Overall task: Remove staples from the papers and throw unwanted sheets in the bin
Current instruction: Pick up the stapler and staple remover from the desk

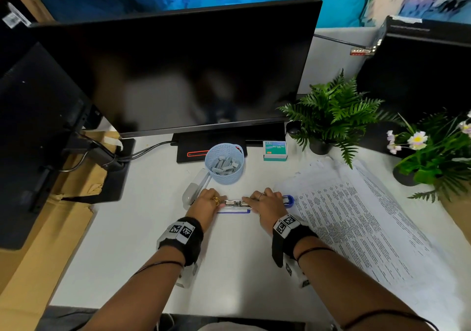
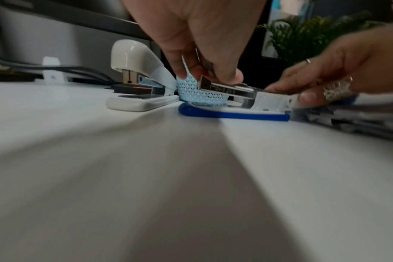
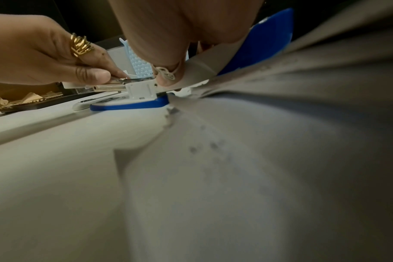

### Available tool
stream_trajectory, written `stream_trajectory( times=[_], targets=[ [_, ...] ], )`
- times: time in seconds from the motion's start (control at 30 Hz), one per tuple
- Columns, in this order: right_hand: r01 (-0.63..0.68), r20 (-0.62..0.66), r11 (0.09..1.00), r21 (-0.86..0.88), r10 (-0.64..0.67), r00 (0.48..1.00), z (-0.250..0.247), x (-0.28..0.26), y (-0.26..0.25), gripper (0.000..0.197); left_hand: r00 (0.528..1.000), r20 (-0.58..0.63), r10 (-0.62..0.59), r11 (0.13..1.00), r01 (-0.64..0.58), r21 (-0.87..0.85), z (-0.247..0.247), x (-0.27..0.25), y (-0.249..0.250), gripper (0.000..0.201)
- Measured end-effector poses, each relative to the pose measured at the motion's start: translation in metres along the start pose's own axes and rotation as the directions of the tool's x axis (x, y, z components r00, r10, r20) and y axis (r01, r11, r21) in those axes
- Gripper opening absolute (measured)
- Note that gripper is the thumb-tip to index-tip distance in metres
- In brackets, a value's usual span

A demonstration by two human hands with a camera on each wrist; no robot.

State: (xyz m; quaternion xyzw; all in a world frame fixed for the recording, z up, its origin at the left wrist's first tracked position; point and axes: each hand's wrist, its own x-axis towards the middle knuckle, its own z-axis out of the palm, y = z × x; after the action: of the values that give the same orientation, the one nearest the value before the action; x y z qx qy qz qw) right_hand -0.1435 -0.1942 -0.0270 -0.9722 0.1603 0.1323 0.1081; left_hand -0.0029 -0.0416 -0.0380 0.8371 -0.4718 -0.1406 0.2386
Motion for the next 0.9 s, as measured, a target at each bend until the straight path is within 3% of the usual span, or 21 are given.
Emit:
stream_trajectory(
  times=[0.1,0.2,0.23,0.3,0.4,0.47,0.57,0.67,0.8,0.9],
  targets=[
    [0.008,-0.005,1.000,0.001,-0.008,1.000,0.000,0.000,0.000,0.057,0.998,0.025,0.063,0.997,-0.062,-0.049,-0.002,-0.002,0.000,0.035],
    [0.010,-0.013,1.000,0.023,-0.010,1.000,-0.001,0.001,0.001,0.053,0.982,0.119,0.144,0.987,-0.151,0.049,-0.008,-0.001,0.001,0.027],
    [0.007,-0.013,1.000,0.027,-0.007,1.000,-0.002,0.001,0.001,0.051,0.978,0.119,0.172,0.981,-0.182,0.075,-0.007,-0.002,-0.001,0.036],
    [0.002,-0.010,1.000,0.027,-0.002,1.000,-0.004,0.000,0.001,0.047,0.994,0.083,0.077,0.995,-0.081,0.051,-0.007,-0.003,-0.006,0.047],
    [-0.040,-0.044,0.999,0.013,0.041,0.998,-0.009,-0.002,0.001,0.034,0.999,0.045,-0.005,1.000,0.005,-0.013,-0.008,-0.005,-0.010,0.024],
    [-0.092,-0.145,0.991,-0.094,0.078,0.986,-0.015,-0.004,-0.003,0.025,0.995,0.057,-0.080,0.997,0.080,-0.001,-0.010,-0.005,-0.008,0.017],
    [-0.189,-0.134,0.961,-0.202,0.164,0.977,-0.029,-0.011,-0.006,0.029,0.994,0.048,-0.094,0.994,0.097,-0.051,-0.006,-0.003,-0.015,0.015],
    [-0.195,-0.110,0.964,-0.181,0.177,0.978,-0.044,-0.012,0.005,0.031,0.988,0.055,-0.147,0.984,0.152,-0.097,-0.003,-0.003,-0.015,0.010],
    [-0.097,-0.094,0.995,0.034,0.099,0.991,-0.060,-0.014,0.005,0.032,0.995,0.029,-0.096,0.992,0.098,-0.081,-0.003,-0.007,-0.013,0.010],
    [-0.047,-0.116,0.998,0.049,0.053,0.992,-0.067,-0.014,-0.005,0.031,0.985,0.165,0.042,0.999,-0.036,-0.040,-0.005,-0.011,-0.015,0.022]
  ],
)
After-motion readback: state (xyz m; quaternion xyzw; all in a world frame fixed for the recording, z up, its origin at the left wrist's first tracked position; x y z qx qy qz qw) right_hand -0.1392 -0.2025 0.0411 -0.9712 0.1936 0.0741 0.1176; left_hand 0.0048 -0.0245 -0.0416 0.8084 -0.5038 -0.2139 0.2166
